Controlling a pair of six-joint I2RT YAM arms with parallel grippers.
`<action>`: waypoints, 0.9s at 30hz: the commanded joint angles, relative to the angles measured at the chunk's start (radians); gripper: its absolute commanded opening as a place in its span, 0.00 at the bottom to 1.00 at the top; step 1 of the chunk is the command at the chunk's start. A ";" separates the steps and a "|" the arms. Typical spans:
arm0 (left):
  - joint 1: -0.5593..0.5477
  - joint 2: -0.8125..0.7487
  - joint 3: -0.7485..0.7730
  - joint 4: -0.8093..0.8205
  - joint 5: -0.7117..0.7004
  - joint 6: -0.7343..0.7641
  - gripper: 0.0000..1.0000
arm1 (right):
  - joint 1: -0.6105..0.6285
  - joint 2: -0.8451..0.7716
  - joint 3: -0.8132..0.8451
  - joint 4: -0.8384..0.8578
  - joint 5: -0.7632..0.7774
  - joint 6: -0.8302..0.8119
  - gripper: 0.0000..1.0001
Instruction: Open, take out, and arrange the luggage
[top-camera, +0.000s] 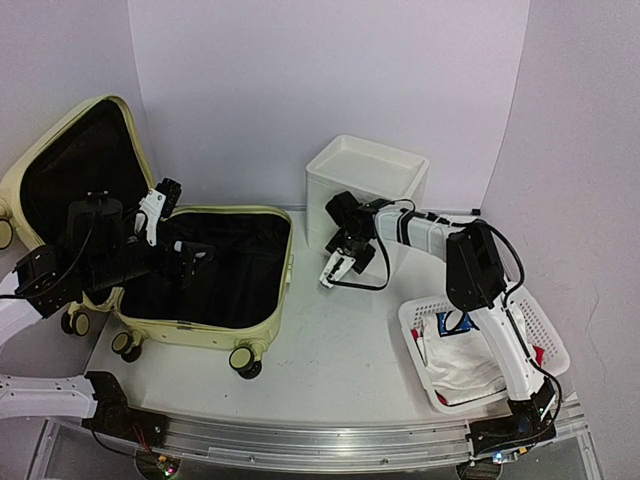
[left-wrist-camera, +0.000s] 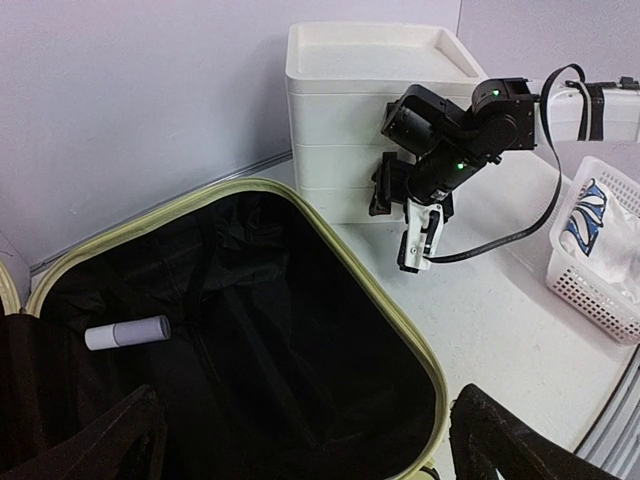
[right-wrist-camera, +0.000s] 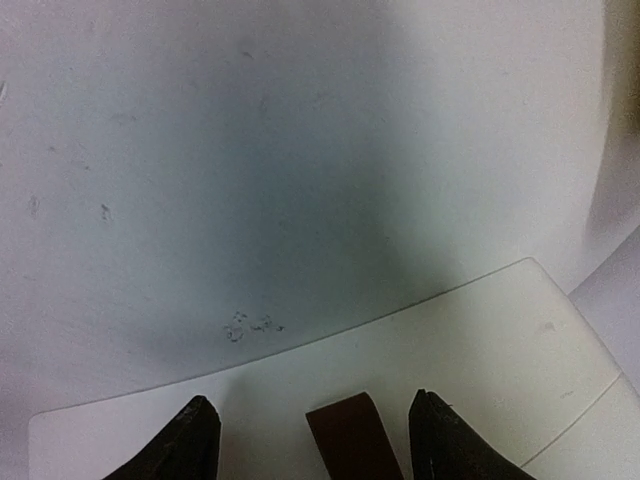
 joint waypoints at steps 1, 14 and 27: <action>0.010 -0.006 0.053 0.033 0.012 0.015 0.99 | 0.003 0.041 0.037 0.042 0.134 -0.081 0.65; 0.018 -0.020 0.069 0.001 0.016 0.014 1.00 | 0.005 0.093 0.074 0.149 0.223 -0.159 0.53; 0.020 -0.015 0.077 0.004 0.034 -0.008 0.99 | 0.003 0.049 0.075 0.054 0.209 -0.116 0.05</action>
